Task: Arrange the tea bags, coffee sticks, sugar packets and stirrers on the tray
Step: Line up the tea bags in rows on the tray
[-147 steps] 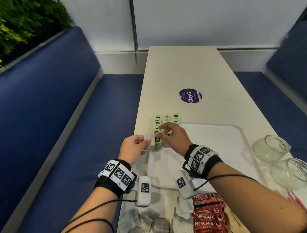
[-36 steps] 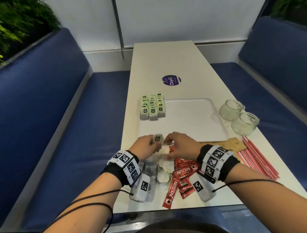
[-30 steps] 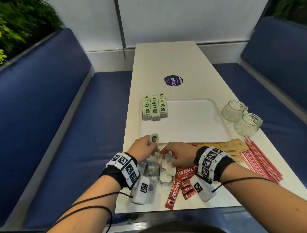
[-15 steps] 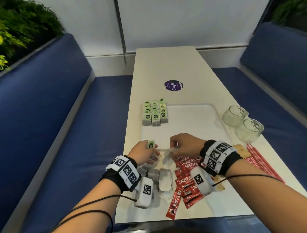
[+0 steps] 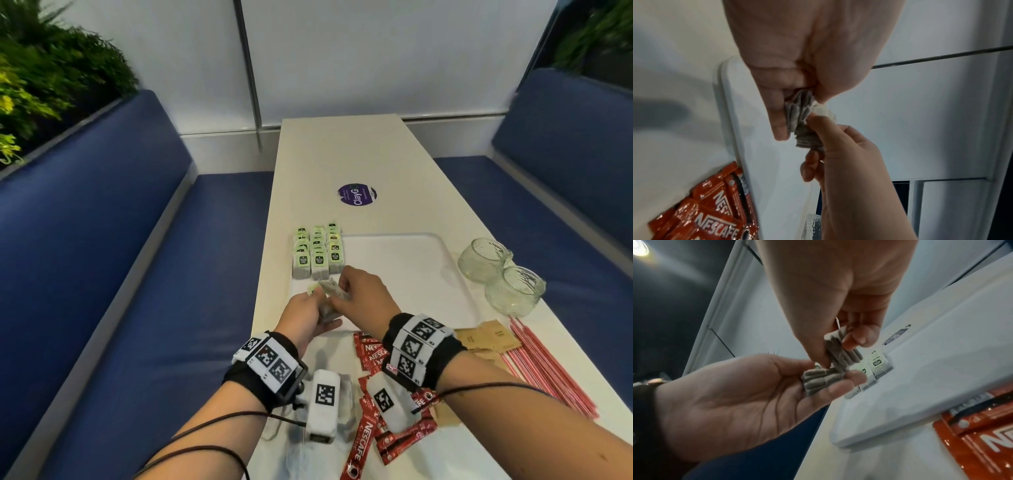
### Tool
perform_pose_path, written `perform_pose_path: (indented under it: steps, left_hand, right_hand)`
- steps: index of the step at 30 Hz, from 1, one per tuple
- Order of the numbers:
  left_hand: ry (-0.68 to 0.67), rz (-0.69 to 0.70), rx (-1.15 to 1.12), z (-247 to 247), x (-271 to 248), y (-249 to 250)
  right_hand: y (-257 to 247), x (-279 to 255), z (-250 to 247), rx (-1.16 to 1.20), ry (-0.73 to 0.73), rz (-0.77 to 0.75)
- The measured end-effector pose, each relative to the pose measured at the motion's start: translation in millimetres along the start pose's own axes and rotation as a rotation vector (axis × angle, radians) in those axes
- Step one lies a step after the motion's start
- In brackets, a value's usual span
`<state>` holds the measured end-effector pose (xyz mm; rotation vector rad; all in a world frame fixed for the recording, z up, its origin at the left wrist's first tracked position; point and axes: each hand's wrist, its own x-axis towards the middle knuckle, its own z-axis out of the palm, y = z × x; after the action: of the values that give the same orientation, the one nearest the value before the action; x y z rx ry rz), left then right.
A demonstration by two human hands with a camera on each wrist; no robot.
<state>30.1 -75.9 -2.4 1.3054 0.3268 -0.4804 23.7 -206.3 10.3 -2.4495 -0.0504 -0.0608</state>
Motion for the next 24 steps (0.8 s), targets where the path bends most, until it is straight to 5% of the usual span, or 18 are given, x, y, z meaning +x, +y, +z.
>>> perform_pose_path:
  steps: [6, 15, 24]
  left_hand:
    - [-0.074, -0.012, -0.106, -2, -1, 9]
    - [-0.150, 0.085, -0.023, -19, 11, 6]
    - [-0.107, 0.143, 0.089, -20, 29, 20]
  right_hand:
    - [-4, 2, 3, 0.145, -0.073, -0.046]
    - [5, 7, -4, 0.515, -0.042, 0.108]
    - [15, 35, -1, 0.473, 0.007, 0.108]
